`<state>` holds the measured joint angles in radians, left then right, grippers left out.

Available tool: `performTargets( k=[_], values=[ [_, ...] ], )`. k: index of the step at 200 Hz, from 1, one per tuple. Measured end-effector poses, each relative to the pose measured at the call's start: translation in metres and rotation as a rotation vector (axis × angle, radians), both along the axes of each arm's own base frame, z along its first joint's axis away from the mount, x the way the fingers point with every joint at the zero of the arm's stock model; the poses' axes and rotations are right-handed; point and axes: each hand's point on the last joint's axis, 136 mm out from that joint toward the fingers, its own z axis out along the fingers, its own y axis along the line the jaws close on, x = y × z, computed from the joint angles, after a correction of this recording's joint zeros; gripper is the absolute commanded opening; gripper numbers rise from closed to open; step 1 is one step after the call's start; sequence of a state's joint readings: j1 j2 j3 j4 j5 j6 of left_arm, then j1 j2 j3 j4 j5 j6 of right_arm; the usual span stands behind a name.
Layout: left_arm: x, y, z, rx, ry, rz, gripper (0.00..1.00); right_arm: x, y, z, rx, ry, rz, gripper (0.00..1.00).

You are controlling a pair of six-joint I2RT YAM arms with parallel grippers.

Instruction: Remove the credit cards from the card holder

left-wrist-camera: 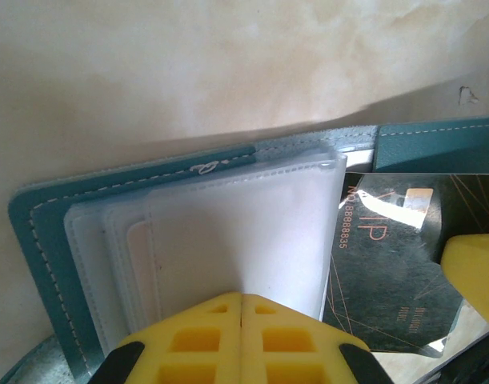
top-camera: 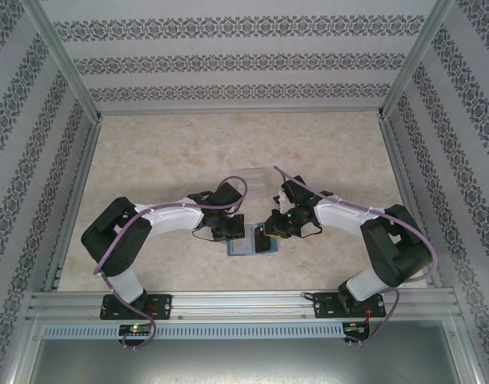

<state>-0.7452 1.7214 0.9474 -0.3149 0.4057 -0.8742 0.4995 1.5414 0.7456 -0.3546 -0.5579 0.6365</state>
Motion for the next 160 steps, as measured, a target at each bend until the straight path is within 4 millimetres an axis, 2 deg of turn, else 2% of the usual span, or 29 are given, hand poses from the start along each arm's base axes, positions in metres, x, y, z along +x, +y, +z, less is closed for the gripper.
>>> performTargets(
  k=[38,85,160],
  values=[
    [0.000,0.000,0.000,-0.001,0.000,0.000,0.00,-0.001,0.003,0.003,0.007,0.006,-0.015,0.22],
    [0.000,0.000,0.000,0.000,0.000,0.000,0.00,0.000,0.005,0.016,0.031,-0.007,-0.044,0.22],
    [0.000,0.000,0.000,0.000,0.000,0.000,0.00,-0.008,0.006,0.011,0.022,0.021,-0.048,0.19]
  ],
)
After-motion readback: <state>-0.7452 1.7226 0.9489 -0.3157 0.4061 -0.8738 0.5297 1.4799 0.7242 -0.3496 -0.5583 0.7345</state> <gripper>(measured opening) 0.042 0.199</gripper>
